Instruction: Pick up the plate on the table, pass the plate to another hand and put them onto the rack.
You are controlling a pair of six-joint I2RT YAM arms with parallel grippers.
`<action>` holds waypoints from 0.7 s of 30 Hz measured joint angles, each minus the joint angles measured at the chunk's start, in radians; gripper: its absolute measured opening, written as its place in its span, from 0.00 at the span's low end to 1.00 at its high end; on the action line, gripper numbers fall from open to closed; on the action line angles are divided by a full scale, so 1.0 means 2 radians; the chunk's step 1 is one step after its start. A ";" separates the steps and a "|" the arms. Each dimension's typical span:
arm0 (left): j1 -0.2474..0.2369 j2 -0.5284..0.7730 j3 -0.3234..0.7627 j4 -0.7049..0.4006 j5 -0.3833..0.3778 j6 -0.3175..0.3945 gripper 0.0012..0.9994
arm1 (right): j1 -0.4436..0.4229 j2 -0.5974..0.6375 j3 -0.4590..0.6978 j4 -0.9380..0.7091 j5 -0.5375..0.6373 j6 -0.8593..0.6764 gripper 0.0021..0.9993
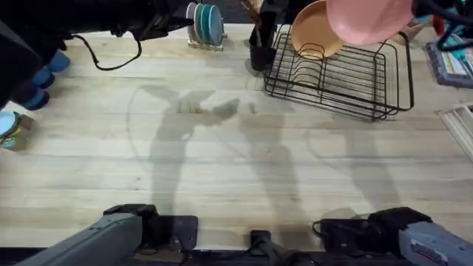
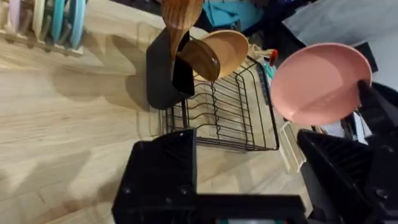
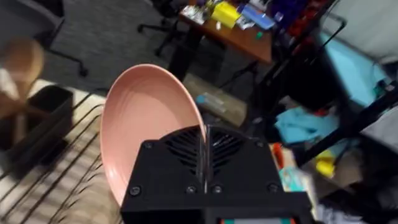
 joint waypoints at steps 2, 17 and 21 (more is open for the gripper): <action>0.000 0.000 0.000 0.000 -0.003 0.000 1.00 | -0.011 0.018 0.000 0.035 -0.005 -0.018 0.03; 0.000 0.000 0.000 0.000 -0.011 0.000 1.00 | -0.027 0.150 0.001 0.122 -0.083 -0.240 0.03; 0.000 0.000 0.000 0.000 -0.017 0.000 1.00 | -0.027 0.181 0.001 0.125 -0.120 -0.311 0.03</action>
